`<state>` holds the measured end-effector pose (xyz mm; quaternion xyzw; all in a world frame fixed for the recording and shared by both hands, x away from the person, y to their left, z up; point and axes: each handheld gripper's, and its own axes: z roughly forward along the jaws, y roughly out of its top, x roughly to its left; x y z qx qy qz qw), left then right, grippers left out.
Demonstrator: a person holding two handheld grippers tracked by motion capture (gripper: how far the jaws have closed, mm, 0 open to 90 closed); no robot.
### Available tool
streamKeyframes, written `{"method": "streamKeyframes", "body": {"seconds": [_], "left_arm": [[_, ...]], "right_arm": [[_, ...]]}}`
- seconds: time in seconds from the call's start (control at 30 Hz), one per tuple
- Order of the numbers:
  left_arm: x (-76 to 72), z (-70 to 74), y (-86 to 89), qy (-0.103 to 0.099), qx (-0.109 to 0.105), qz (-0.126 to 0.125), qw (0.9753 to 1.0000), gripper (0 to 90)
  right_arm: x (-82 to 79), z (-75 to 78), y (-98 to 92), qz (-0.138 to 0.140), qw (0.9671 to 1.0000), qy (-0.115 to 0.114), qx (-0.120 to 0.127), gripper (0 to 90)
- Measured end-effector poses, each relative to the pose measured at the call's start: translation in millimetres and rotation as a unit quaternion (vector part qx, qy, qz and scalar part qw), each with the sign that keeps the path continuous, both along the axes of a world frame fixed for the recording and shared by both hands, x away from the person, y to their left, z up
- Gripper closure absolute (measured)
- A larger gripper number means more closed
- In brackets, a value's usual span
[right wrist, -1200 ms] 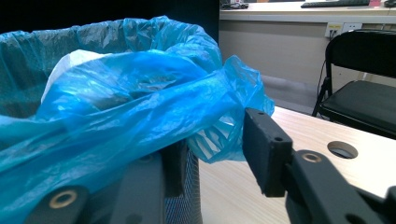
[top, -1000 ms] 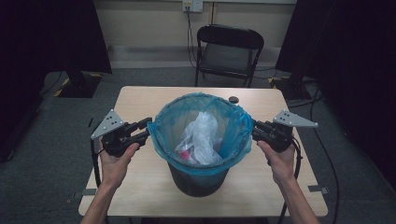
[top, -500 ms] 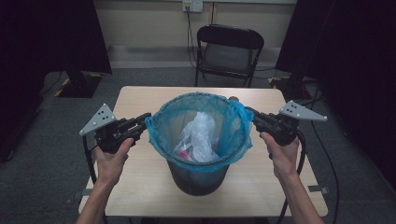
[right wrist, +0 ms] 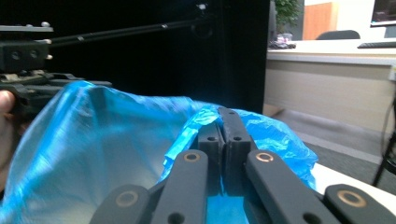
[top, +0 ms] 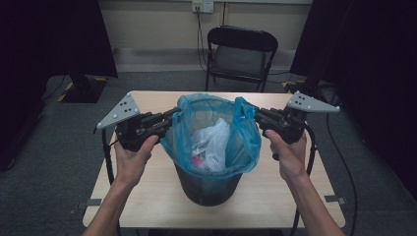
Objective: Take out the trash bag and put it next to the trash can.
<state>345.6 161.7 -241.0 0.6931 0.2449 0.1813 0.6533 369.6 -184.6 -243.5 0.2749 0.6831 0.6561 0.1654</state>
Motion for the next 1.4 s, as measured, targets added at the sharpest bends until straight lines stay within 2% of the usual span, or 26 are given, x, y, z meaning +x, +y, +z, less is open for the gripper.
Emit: {"method": "streamKeyframes", "body": {"seconds": [0.13,0.23,0.4,0.47,0.53,0.6,0.83,0.87,0.9,1.0,1.03,1.1,1.13,1.23,1.33,1.4], "left_arm": [[2.4,19.1,-17.2,-0.003,-0.015,-0.023,0.9996,82.5],[2.0,23.9,-29.5,-0.001,-0.019,-0.04,0.999,80.9],[4.6,13.2,-48.1,0.006,0.0,-0.051,0.9987,69.9],[4.6,12.1,-51.1,0.006,0.007,-0.044,0.999,61.6],[4.6,12.9,-52.1,0.003,0.002,-0.047,0.9989,51.8],[5.4,13.4,-55.6,0.001,0.012,-0.044,0.9989,43.9],[9.8,14.4,-69.7,0.0,0.016,-0.037,0.9992,38.4],[10.0,14.7,-70.4,-0.003,0.019,-0.038,0.9991,41.6],[9.6,14.7,-70.1,-0.008,0.02,-0.039,0.999,57.1],[9.6,13.5,-67.2,-0.004,0.014,-0.052,0.9986,81.4],[10.0,13.3,-65.4,-0.004,0.012,-0.056,0.9984,87.1],[9.9,13.1,-62.5,-0.004,0.009,-0.057,0.9983,89.9],[9.6,12.9,-60.7,-0.003,0.006,-0.057,0.9984,90.0],[10.1,13.4,-54.8,0.0,-0.004,-0.056,0.9984,90.0],[10.3,13.9,-52.2,0.005,-0.011,-0.064,0.9979,90.0],[9.1,15.0,-52.4,0.003,-0.012,-0.065,0.9978,90.0]], "right_arm": [[-2.2,23.7,13.6,0.012,0.9997,-0.019,0.0,89.5],[-7.8,38.0,22.8,0.027,0.9989,-0.037,0.006,89.5],[-13.2,35.3,37.3,0.05,0.9981,-0.036,0.001,89.4],[-14.6,34.0,40.6,0.057,0.9978,-0.035,0.0,89.2],[-15.3,34.1,43.1,0.063,0.9974,-0.035,-0.003,89.0],[-15.1,35.7,44.3,0.071,0.997,-0.032,0.005,88.9],[-23.4,47.8,54.7,0.096,0.9945,-0.042,0.007,88.5],[-25.7,48.4,55.8,0.099,0.9942,-0.043,0.004,88.2],[-27.6,48.6,56.2,0.099,0.9941,-0.043,0.002,87.5],[-30.2,47.4,51.4,0.094,0.9945,-0.046,0.006,84.1],[-29.9,46.4,49.4,0.093,0.9947,-0.044,0.005,79.2],[-27.9,43.3,45.9,0.079,0.9963,-0.035,0.0,60.9],[-27.2,41.0,43.3,0.071,0.997,-0.03,0.001,57.9],[-26.7,32.0,36.5,0.07,0.9972,-0.024,0.007,40.1],[-22.7,22.7,35.2,0.073,0.9973,-0.006,-0.004,33.3],[-19.1,18.4,37.9,0.079,0.9966,0.012,-0.022,29.3]]}}
